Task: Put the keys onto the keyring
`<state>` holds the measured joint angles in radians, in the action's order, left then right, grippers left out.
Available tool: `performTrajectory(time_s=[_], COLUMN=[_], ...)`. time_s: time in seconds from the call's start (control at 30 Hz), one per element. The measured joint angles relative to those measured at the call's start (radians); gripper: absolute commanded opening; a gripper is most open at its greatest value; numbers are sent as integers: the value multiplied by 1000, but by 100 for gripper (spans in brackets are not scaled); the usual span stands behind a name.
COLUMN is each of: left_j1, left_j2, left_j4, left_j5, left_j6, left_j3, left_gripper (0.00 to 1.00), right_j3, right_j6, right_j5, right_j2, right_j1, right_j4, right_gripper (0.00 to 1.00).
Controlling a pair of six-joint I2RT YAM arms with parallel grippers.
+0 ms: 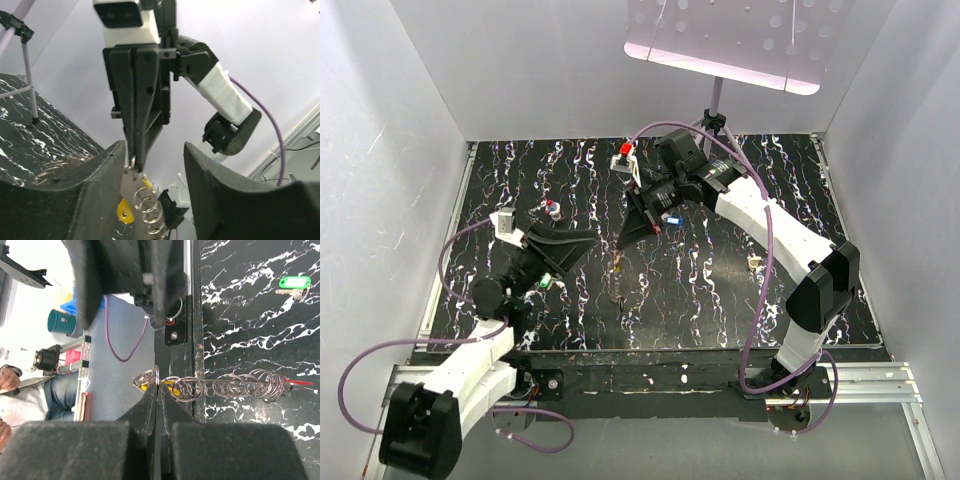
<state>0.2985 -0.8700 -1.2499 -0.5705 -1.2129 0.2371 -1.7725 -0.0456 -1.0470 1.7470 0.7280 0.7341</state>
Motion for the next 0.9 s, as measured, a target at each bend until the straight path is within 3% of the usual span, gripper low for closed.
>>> performTrajectory(time_s=[0.2,0.5,0.63,0.9], left_j1=[-84,-93,-87,5], left_j2=[104,-24,-72,-140], left_j4=[349,907,1030,1109], left_j5=[-220,-535,-591,-601], left_j6=[51,263,316,365], left_j3=[176,430,451,488], left_gripper=[57,64,62,48], right_j3=[-17,-156,-162,-171], right_j6=[150,417,465,495], right_j5=[-5,-15,-15,-17], right_j2=[7,93,121,126], right_j1=[0,0,1,8], right_j4=[166,477,542,578], right_gripper=[1,1,1,1])
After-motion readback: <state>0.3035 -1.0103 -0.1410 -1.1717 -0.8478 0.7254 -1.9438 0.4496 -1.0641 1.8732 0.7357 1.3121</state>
